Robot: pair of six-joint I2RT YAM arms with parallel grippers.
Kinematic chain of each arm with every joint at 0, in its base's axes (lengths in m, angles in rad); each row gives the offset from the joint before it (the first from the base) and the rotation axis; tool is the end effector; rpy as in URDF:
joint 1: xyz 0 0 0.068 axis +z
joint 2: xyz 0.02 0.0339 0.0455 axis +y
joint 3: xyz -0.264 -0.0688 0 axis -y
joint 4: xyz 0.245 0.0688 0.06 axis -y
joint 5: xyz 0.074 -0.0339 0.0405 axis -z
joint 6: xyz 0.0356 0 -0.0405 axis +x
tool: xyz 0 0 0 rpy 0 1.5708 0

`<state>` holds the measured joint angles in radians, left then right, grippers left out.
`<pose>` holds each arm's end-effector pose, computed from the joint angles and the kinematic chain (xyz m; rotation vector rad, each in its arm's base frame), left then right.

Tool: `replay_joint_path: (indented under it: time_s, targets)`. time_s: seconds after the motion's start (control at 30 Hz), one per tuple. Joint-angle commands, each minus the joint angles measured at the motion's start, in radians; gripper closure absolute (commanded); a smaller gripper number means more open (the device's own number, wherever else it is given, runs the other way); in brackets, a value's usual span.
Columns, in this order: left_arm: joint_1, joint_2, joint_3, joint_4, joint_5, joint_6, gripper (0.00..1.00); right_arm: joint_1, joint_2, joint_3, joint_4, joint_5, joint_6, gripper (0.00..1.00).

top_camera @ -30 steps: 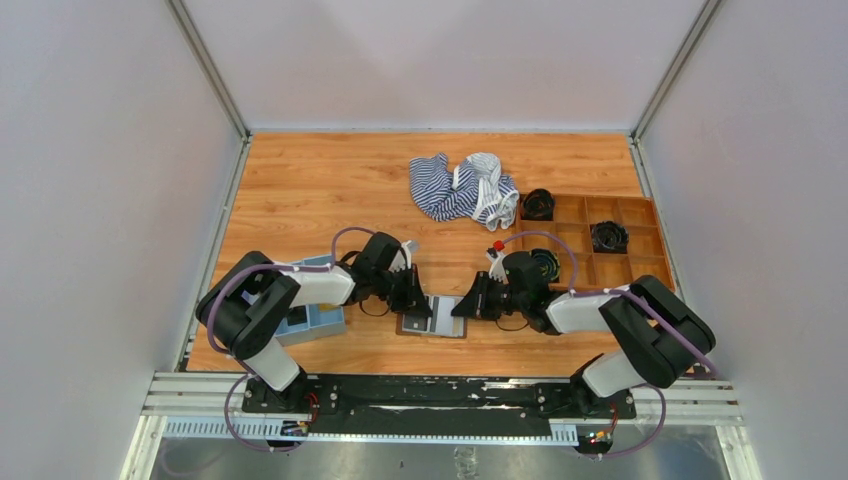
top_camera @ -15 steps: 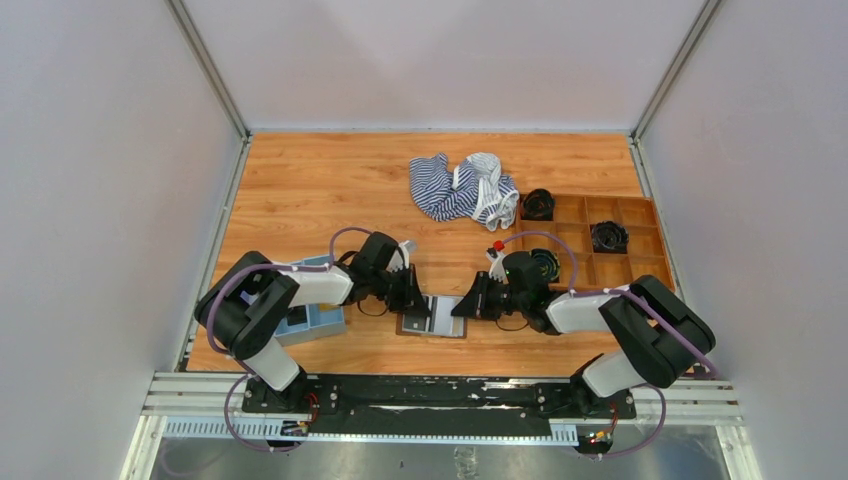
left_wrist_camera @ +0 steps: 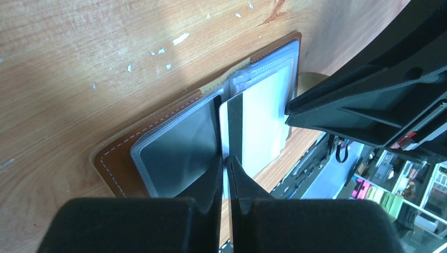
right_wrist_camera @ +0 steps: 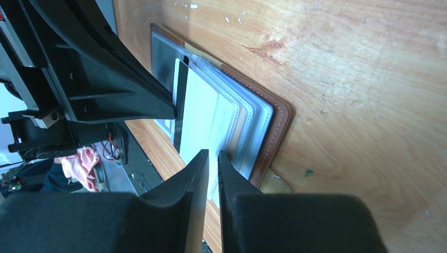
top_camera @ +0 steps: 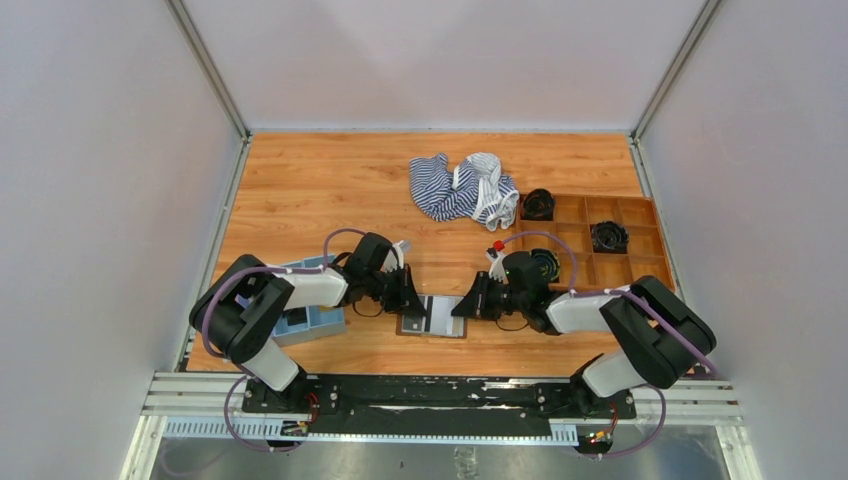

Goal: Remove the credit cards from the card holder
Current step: Remove the credit card from the card holder.

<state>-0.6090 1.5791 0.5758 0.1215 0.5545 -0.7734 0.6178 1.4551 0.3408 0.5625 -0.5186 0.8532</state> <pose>0.2114 -0.1703 0.1227 0.0530 2.7116 -1.2087 0.1860 0.1538 0.1273 -0.0702 2.3843 1.3486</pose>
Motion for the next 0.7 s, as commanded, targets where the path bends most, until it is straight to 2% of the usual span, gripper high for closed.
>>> replay_joint_path:
  time_s: [0.0, 0.07, 0.13, 0.43, 0.67]
  targets:
    - [0.011, 0.010, 0.003, -0.045, -0.001, 0.027, 0.88, 0.010, -0.005, -0.019, -0.135, 0.063, -0.034, 0.83]
    - [0.011, 0.015, 0.005, -0.046, 0.002, 0.025, 0.79, 0.010, -0.020, -0.011, -0.145, 0.058, -0.038, 0.83]
    - [0.011, 0.017, 0.005, -0.045, 0.004, 0.023, 0.75, 0.010, -0.038, -0.005, -0.150, 0.054, -0.033, 0.83]
    - [0.010, 0.024, 0.005, -0.046, 0.008, 0.022, 0.68, 0.012, -0.149, 0.006, -0.159, 0.053, -0.036, 0.81]
    - [0.011, 0.030, 0.015, -0.044, 0.015, 0.022, 0.66, 0.049, -0.121, 0.051, -0.125, 0.004, -0.047, 0.80]
